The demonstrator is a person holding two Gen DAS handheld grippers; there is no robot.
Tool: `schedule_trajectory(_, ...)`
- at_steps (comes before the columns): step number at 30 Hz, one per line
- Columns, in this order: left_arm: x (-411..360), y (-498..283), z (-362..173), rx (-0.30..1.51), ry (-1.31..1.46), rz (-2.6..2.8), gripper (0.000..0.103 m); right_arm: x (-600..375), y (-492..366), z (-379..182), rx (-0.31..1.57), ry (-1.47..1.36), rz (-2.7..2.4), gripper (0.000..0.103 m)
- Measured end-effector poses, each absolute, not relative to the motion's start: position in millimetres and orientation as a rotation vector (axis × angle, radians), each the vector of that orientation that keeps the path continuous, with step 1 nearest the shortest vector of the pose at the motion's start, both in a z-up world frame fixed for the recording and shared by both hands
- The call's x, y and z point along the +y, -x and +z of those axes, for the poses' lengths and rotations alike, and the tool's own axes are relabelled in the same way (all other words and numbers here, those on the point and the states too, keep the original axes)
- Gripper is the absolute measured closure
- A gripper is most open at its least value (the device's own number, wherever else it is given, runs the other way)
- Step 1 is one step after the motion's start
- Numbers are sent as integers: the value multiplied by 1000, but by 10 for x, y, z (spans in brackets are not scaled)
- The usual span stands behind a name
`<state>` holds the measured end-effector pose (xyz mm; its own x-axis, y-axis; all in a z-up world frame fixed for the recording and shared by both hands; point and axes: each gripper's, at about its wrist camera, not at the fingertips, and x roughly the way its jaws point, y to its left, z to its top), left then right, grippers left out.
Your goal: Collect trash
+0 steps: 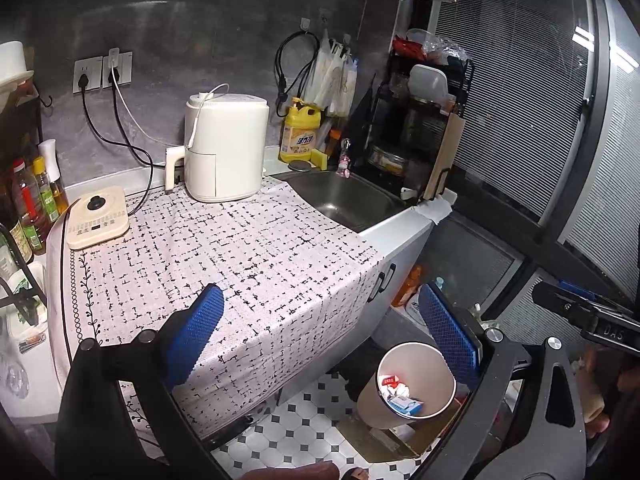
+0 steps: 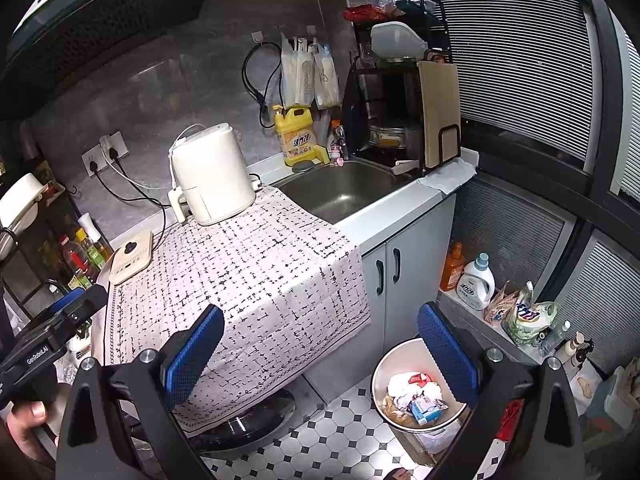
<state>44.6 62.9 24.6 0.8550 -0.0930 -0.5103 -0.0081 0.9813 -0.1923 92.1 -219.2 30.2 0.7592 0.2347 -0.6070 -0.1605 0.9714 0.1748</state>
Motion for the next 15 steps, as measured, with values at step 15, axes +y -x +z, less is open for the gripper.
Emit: schedule_trajectory(15, 1009, -336, 19, 582, 216, -70, 6, -1819, -773, 117, 725, -101, 166, 8)
